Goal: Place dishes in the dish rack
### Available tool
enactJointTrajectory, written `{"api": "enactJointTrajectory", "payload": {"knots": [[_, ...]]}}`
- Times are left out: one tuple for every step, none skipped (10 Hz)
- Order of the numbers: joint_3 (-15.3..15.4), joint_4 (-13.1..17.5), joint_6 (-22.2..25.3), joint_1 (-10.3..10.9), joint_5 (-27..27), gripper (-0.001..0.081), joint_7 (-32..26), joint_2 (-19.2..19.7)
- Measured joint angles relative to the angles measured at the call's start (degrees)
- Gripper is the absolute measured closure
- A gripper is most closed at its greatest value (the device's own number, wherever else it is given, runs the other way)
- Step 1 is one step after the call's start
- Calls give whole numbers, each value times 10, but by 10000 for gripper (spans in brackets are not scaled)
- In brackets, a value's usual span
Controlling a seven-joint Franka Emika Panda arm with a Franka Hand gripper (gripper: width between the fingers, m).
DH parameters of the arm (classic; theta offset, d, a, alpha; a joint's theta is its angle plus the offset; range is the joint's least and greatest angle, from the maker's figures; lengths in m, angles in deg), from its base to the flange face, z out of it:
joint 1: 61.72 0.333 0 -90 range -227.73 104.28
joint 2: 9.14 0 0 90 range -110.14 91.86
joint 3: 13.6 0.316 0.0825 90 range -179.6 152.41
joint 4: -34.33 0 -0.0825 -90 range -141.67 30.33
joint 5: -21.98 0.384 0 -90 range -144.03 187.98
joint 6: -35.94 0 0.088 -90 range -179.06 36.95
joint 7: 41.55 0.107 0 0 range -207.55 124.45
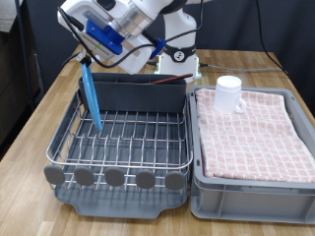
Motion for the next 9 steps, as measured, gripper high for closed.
{"api": "enactJointTrajectory", "payload": {"knots": [[-2, -1, -7, -2, -5, 789, 6, 10], [-6, -2, -19, -4, -8, 789, 13, 22], [-10, -2, -33, -6, -11, 789, 19, 33], [-15, -3, -45, -6, -13, 789, 23, 43], [-19, -3, -55, -7, -15, 789, 27, 51], [-22, -3, -63, -7, -15, 789, 31, 58], [-25, -3, -71, -7, -15, 789, 33, 64], [-26, -4, -77, -7, -14, 789, 35, 70], [-28, -5, -82, -7, -13, 789, 38, 74]]}}
